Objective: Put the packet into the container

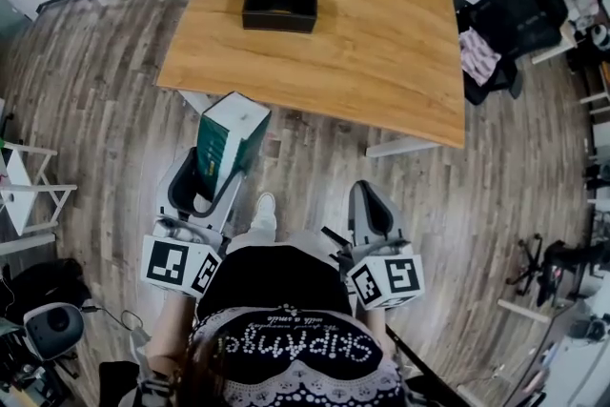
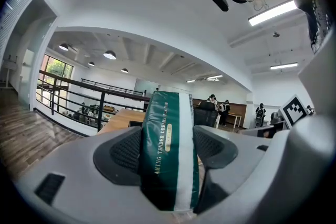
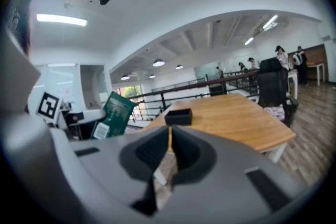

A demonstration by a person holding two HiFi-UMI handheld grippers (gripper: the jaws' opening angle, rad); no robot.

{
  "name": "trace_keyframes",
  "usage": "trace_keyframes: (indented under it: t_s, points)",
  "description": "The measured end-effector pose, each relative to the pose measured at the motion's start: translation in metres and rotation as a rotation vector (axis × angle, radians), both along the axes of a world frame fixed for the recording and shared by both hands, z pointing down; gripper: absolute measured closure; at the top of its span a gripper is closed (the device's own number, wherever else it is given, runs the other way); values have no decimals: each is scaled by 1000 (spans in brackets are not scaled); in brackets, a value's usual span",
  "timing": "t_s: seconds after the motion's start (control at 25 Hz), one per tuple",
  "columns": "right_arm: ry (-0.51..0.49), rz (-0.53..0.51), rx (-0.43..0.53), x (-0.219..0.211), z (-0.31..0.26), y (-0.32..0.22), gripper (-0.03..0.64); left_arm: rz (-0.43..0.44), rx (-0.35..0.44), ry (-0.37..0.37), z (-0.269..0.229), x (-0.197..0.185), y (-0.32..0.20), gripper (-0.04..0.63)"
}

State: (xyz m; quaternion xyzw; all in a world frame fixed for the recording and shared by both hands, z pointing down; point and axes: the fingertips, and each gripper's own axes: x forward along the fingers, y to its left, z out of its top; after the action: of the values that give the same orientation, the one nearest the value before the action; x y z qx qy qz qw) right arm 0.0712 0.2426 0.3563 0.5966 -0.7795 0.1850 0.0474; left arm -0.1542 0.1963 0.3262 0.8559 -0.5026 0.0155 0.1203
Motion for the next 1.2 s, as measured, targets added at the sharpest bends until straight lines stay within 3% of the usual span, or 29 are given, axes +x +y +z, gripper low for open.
trace_keyframes:
  t_s: [0.4, 0.8, 1.2]
  points:
    - [-4, 47, -20, 0, 8, -18, 578, 5, -26, 11, 9, -10, -23, 256]
    - [-2, 23, -54, 1, 17, -43, 578, -9, -55, 17, 19, -6, -46, 258]
    - [0, -33, -69, 15, 18, -115, 578, -55, -67, 29, 19, 9, -105, 258]
